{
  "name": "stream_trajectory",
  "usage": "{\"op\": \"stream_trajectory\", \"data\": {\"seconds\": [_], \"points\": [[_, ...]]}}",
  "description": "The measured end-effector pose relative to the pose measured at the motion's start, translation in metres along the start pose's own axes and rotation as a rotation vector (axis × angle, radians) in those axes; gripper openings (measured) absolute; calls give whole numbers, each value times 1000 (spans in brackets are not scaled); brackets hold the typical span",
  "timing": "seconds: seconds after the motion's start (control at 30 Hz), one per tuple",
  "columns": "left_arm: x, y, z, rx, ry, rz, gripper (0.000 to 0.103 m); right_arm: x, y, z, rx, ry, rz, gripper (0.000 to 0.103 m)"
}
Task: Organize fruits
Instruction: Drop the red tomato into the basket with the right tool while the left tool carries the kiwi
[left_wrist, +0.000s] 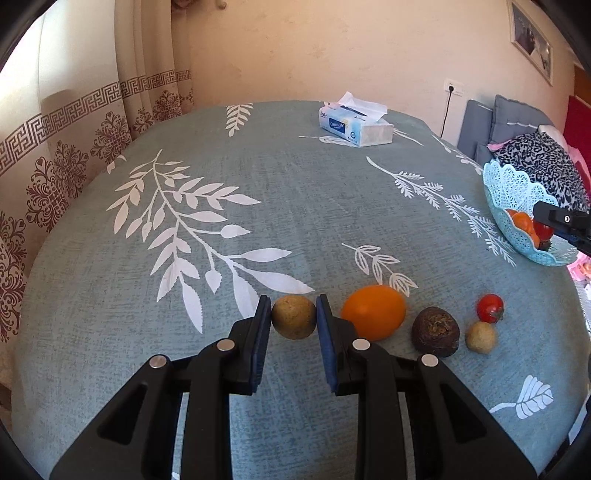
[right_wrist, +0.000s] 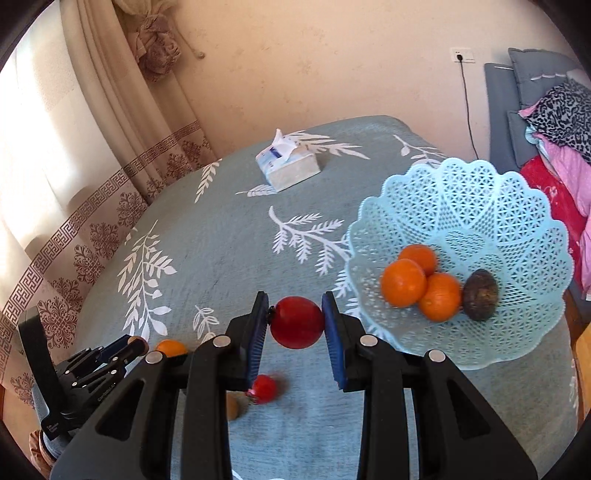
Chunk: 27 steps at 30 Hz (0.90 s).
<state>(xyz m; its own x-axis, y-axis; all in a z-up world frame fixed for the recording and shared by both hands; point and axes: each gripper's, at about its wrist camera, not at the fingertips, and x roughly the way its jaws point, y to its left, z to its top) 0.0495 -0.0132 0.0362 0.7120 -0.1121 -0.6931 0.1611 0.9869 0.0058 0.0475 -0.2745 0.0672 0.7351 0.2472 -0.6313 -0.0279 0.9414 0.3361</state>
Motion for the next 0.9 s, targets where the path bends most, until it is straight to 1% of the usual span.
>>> {"op": "stream_trajectory", "data": {"seconds": [0.17,0.37,0.4,0.43,0.47,0.53,0.63,0.73,0.8,0.9], "points": [[-5,-15,9,27,-18,-14,25,-17,-37,0,60,-31,-66,31],[-6,-36,18,61,-23,-40,25,-26,-72,0,122,-54,-114,31],[-7,-40,20,67,-24,-47,25,-26,-76,0,133,-57,-126,34],[-8,-44,21,73,-27,-52,25,-27,-83,-1,149,-61,-142,44],[-8,-49,23,81,-30,-59,25,-28,-87,-2,162,-67,-151,46],[-9,-57,26,95,-35,-71,25,-31,-96,-2,180,-75,-163,47],[-8,-69,30,114,-40,-90,25,-36,-104,-3,193,-95,-170,47],[-7,-84,36,131,-41,-122,25,-44,-109,-4,192,-133,-195,47],[-7,-94,41,142,-41,-149,25,-49,-111,-5,187,-161,-226,47],[-7,-113,48,167,-46,-189,25,-56,-109,-9,156,-211,-298,47]]}}
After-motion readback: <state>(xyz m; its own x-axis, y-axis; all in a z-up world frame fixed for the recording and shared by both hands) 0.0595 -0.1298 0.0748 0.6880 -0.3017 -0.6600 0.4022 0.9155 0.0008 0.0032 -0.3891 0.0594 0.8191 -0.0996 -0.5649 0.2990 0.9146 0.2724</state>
